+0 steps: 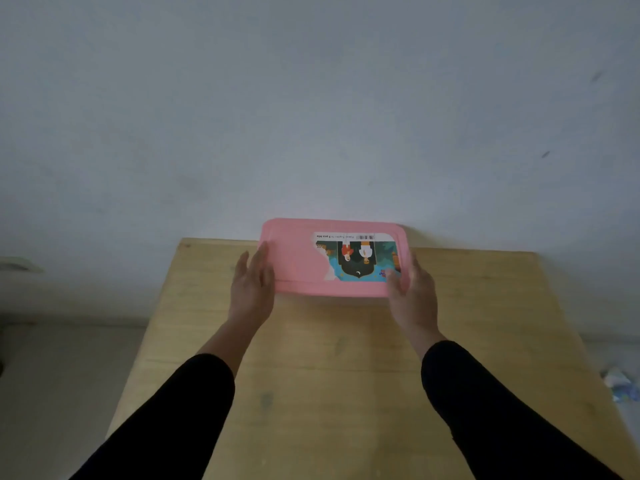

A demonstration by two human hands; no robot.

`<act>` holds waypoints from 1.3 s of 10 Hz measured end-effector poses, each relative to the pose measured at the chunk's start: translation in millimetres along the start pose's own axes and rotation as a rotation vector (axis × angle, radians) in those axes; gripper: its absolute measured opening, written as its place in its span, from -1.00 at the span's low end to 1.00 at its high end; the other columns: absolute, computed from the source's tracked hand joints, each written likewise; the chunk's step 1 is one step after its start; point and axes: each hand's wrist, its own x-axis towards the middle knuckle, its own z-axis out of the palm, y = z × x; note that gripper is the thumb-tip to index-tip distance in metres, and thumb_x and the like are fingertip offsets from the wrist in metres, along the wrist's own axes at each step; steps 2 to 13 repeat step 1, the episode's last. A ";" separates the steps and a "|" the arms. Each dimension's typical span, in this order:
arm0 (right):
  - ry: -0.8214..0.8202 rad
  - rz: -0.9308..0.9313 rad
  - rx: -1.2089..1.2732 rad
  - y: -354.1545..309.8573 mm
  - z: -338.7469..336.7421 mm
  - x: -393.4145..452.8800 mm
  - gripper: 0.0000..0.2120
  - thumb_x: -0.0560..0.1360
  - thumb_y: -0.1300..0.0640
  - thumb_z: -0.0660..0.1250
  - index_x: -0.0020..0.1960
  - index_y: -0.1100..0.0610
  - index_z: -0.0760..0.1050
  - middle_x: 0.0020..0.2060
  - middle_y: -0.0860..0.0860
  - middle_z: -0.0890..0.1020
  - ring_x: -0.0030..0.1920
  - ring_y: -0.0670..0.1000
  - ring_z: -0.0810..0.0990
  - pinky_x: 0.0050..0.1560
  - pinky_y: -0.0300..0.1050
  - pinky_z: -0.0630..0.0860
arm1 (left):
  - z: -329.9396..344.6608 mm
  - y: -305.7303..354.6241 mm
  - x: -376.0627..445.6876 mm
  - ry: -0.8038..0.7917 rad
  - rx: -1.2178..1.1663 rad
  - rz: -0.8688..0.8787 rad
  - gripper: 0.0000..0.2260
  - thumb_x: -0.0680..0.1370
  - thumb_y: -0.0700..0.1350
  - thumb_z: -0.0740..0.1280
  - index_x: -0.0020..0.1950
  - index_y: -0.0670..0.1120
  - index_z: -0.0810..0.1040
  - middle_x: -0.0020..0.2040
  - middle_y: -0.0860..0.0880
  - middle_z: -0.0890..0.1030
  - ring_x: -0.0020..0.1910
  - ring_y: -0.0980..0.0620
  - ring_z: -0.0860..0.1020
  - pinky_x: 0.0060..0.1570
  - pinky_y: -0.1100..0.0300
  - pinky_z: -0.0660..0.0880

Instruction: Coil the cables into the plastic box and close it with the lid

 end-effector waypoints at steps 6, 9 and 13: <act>0.174 0.058 -0.018 -10.0 -8.0 -34.1 -0.44 0.53 0.09 0.23 0.47 0.12 0.12 0.31 0.26 0.34 0.37 0.17 0.26 0.25 0.04 0.36 | -17.3 -3.8 -22.1 0.094 -0.045 -0.038 -0.60 0.61 -0.13 0.15 0.45 -0.11 0.27 0.45 -0.27 0.25 0.44 -0.18 0.20 0.37 0.06 0.16; 0.174 0.058 -0.018 -10.0 -8.0 -34.1 -0.44 0.53 0.09 0.23 0.47 0.12 0.12 0.31 0.26 0.34 0.37 0.17 0.26 0.25 0.04 0.36 | -17.3 -3.8 -22.1 0.094 -0.045 -0.038 -0.60 0.61 -0.13 0.15 0.45 -0.11 0.27 0.45 -0.27 0.25 0.44 -0.18 0.20 0.37 0.06 0.16; 0.174 0.058 -0.018 -10.0 -8.0 -34.1 -0.44 0.53 0.09 0.23 0.47 0.12 0.12 0.31 0.26 0.34 0.37 0.17 0.26 0.25 0.04 0.36 | -17.3 -3.8 -22.1 0.094 -0.045 -0.038 -0.60 0.61 -0.13 0.15 0.45 -0.11 0.27 0.45 -0.27 0.25 0.44 -0.18 0.20 0.37 0.06 0.16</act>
